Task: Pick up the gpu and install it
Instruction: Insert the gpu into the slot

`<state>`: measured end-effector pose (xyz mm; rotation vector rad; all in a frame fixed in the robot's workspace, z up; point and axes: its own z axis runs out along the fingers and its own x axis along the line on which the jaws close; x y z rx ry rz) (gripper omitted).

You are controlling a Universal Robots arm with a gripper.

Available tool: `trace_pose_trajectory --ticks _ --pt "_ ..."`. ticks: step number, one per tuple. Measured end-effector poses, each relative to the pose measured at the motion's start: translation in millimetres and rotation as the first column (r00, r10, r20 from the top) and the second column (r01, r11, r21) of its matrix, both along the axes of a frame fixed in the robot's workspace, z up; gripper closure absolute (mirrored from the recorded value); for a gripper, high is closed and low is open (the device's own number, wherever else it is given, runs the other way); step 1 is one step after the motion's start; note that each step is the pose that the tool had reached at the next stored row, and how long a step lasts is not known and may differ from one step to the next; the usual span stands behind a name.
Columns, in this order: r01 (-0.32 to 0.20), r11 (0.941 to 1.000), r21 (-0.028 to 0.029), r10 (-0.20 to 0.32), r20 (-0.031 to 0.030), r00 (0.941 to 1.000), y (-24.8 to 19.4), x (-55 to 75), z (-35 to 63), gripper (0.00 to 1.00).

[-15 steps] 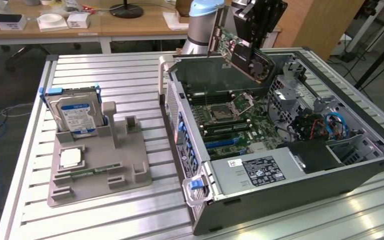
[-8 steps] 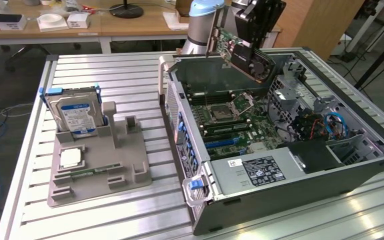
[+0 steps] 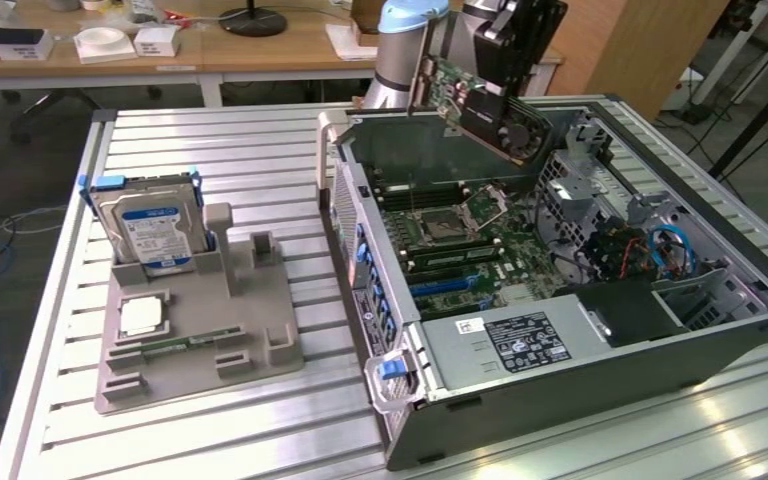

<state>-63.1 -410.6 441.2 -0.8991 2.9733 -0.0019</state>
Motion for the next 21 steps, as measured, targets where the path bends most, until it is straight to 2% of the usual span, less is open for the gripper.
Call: trace_pose_trajectory --ticks 11,21 --pt "-0.081 0.9967 0.0001 0.081 0.0 0.9967 0.0 0.0 -0.5 0.74" --pt "-0.156 0.9878 0.0001 0.156 0.0001 0.9878 0.0 0.0 -1.1 0.74"
